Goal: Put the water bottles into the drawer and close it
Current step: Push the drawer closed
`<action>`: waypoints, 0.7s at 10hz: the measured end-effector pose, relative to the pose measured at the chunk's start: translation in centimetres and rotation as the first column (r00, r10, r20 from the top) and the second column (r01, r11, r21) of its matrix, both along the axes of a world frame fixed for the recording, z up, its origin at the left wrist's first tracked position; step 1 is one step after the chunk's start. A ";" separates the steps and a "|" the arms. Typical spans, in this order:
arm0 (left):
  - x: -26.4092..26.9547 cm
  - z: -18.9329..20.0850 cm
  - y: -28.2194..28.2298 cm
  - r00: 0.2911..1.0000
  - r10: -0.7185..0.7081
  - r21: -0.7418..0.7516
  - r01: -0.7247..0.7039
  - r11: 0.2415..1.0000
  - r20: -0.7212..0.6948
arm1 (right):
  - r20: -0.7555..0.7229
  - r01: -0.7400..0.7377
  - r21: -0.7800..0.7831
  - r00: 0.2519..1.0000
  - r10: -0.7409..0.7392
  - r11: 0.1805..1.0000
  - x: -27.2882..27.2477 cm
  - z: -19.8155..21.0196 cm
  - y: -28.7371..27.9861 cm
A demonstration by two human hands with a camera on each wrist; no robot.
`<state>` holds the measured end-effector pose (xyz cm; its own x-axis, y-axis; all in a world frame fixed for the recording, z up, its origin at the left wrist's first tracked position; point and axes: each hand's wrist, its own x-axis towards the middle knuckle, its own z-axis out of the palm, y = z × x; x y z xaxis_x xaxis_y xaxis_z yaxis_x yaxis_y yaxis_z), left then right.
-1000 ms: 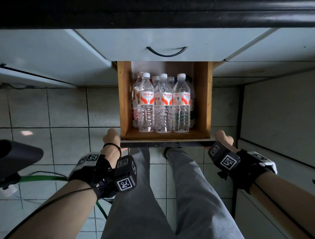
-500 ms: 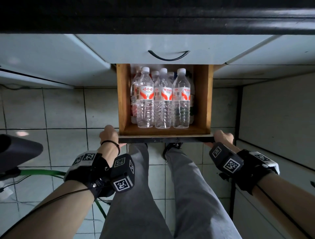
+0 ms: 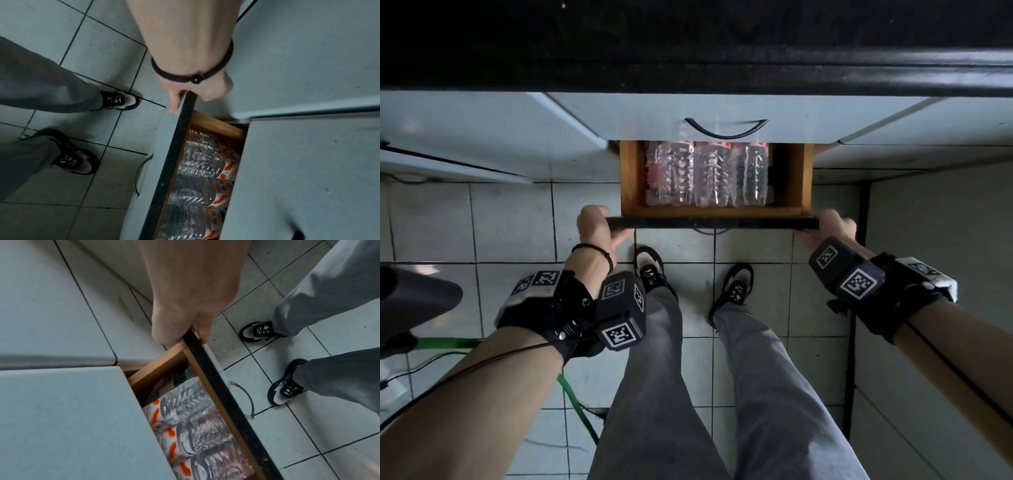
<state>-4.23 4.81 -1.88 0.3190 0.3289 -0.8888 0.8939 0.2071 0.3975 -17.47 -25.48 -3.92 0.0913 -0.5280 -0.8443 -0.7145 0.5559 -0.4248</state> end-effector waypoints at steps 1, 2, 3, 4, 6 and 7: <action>1.2 -0.2 -0.5 0.986 0.148 -0.115 -0.139 0.984 0.070 | 0.067 -0.057 -0.009 0.996 0.058 0.998 1.6 0.1 -0.2; 2.1 -0.1 -1.5 0.953 0.259 -0.181 -0.229 0.956 0.160 | 0.074 -0.063 -0.049 0.995 0.066 0.997 2.8 -0.3 -0.3; 2.0 -0.2 -2.6 0.901 0.374 -0.298 -0.302 0.906 0.222 | 0.133 -0.041 -0.094 0.990 0.053 0.995 4.3 0.4 1.8; 1.6 -0.2 -3.5 0.887 0.392 -0.417 -0.269 0.868 0.245 | 0.253 0.059 -0.031 0.966 -0.049 0.998 6.1 0.6 3.2; 3.2 0.5 -4.2 0.874 0.401 -0.524 -0.214 0.825 0.275 | 0.360 0.191 0.175 0.901 -0.243 0.966 8.6 0.5 1.9; 4.5 1.2 -4.7 0.895 0.362 -0.498 -0.196 0.844 0.261 | 0.396 0.241 0.244 0.860 -0.323 0.939 9.3 0.7 1.5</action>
<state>0.32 0.10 -0.73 0.5770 0.0423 -0.8157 0.6001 0.6555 0.4585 -8.15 -24.00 -3.22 0.3320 -0.4289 -0.8401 -0.2889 0.8016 -0.5234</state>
